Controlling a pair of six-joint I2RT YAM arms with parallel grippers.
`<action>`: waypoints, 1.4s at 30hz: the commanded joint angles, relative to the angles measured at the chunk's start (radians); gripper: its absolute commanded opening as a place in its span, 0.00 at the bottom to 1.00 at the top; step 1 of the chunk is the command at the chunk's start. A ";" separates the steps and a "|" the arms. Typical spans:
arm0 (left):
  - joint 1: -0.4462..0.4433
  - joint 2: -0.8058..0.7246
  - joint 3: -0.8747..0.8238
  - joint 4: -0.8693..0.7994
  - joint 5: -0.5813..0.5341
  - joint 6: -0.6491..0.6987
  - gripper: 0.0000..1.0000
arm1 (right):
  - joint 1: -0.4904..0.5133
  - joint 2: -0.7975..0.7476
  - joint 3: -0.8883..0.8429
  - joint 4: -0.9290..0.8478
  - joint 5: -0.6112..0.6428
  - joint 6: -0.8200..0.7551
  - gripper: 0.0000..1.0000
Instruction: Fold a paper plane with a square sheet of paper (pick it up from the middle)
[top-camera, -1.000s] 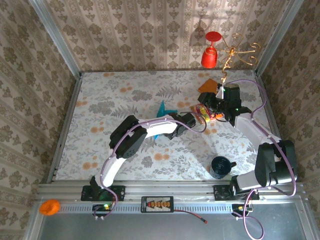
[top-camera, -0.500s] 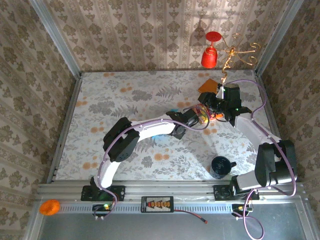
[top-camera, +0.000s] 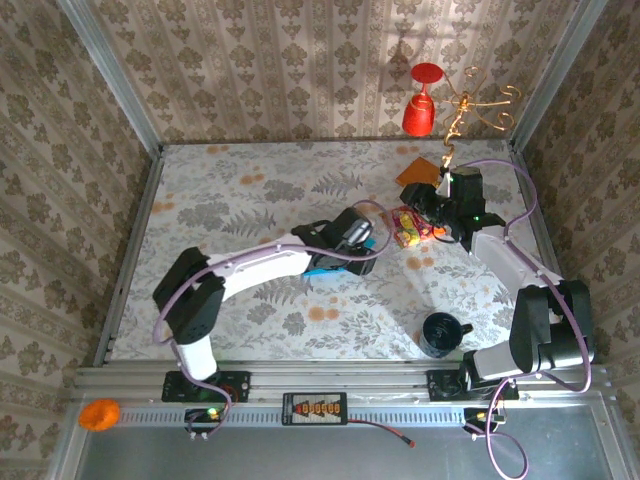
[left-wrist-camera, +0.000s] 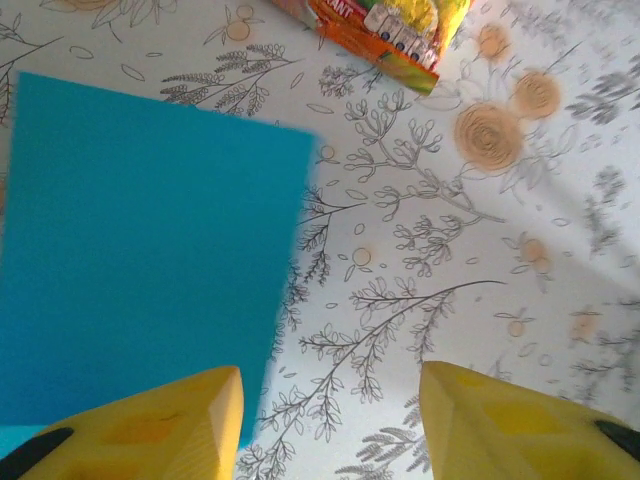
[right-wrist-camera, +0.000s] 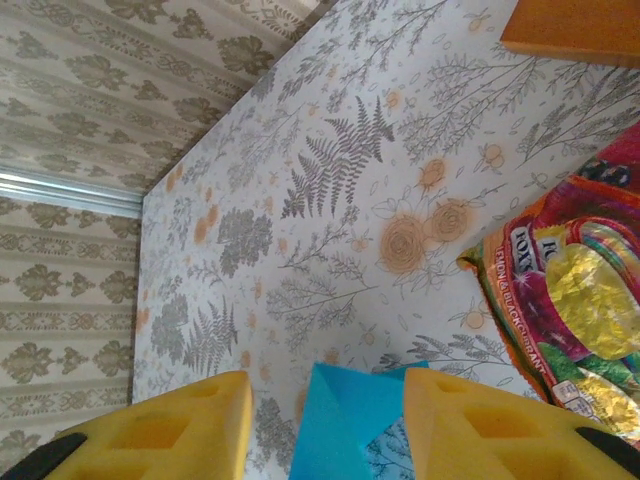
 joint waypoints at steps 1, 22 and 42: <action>0.040 -0.091 -0.098 0.160 0.133 -0.063 0.55 | -0.005 -0.006 -0.012 -0.030 0.063 -0.002 0.48; 0.222 -0.059 -0.321 0.311 0.211 -0.278 0.60 | 0.023 0.070 0.020 -0.030 -0.016 0.027 0.52; 0.275 0.060 -0.255 0.266 0.178 -0.366 0.54 | 0.061 0.099 0.011 -0.031 -0.049 0.028 0.52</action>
